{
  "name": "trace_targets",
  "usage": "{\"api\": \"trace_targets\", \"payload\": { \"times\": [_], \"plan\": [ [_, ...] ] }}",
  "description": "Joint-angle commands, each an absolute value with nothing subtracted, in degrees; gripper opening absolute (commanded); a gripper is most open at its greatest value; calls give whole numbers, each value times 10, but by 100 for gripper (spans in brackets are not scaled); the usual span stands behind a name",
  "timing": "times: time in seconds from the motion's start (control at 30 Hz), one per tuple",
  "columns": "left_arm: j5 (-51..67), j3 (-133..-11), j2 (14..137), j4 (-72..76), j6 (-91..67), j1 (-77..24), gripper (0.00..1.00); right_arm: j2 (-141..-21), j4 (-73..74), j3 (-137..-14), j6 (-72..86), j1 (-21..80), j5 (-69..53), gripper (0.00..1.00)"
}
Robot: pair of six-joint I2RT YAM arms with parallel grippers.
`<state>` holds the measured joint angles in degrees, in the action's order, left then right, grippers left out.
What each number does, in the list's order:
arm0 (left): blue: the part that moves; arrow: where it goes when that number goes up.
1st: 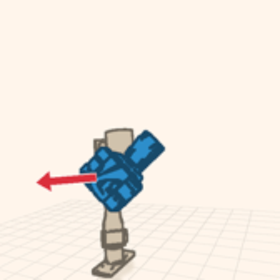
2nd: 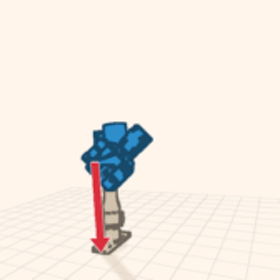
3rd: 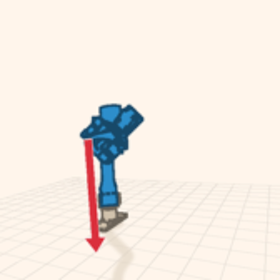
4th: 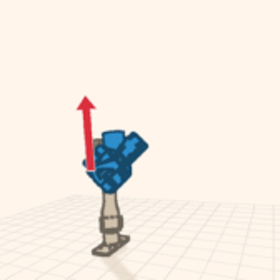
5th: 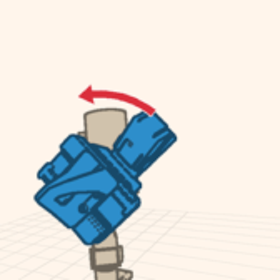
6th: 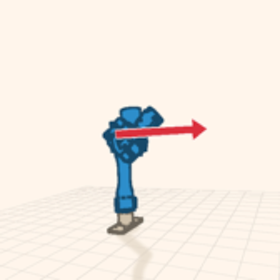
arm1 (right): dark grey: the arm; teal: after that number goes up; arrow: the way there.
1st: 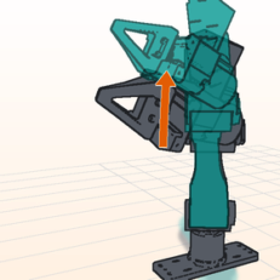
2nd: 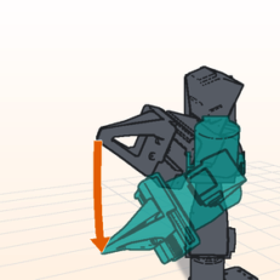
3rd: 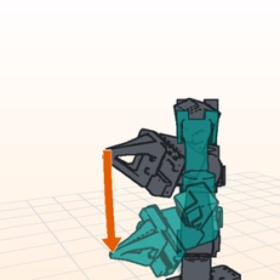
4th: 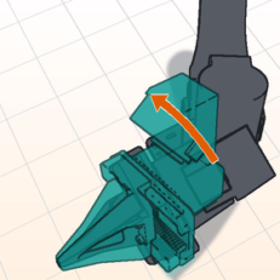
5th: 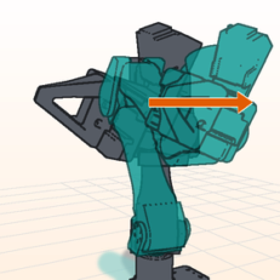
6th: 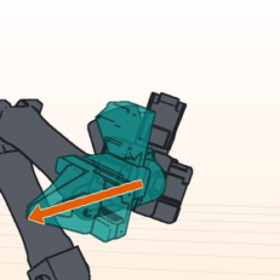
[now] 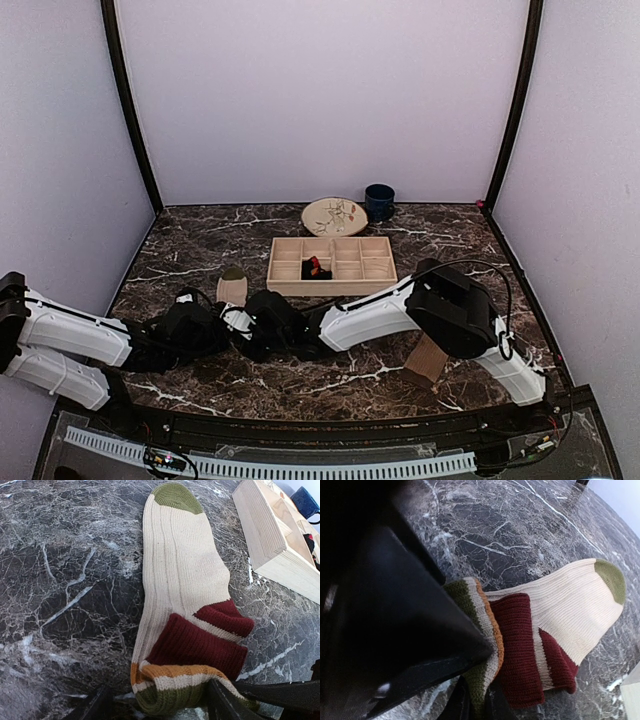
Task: Roll the socks
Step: Roll the sock at the center of the board.
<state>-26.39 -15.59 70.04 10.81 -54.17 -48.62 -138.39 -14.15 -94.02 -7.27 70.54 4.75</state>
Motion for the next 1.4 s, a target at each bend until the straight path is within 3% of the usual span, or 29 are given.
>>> {"api": "trace_targets", "payload": {
  "times": [0.0,0.43,0.87,1.37],
  "plan": [
    [-246,-142,695,79,-541,-483,68,-1400,-125,-959,-44,696,11,5],
    [-275,-145,626,20,-548,-483,83,-1392,-93,-971,27,682,-59,0],
    [-282,-139,581,-9,-550,-483,86,-1395,-34,-1011,149,666,-124,0],
    [-268,-126,566,-6,-547,-483,86,-1394,-79,-991,330,636,-221,0]
  ]
}}
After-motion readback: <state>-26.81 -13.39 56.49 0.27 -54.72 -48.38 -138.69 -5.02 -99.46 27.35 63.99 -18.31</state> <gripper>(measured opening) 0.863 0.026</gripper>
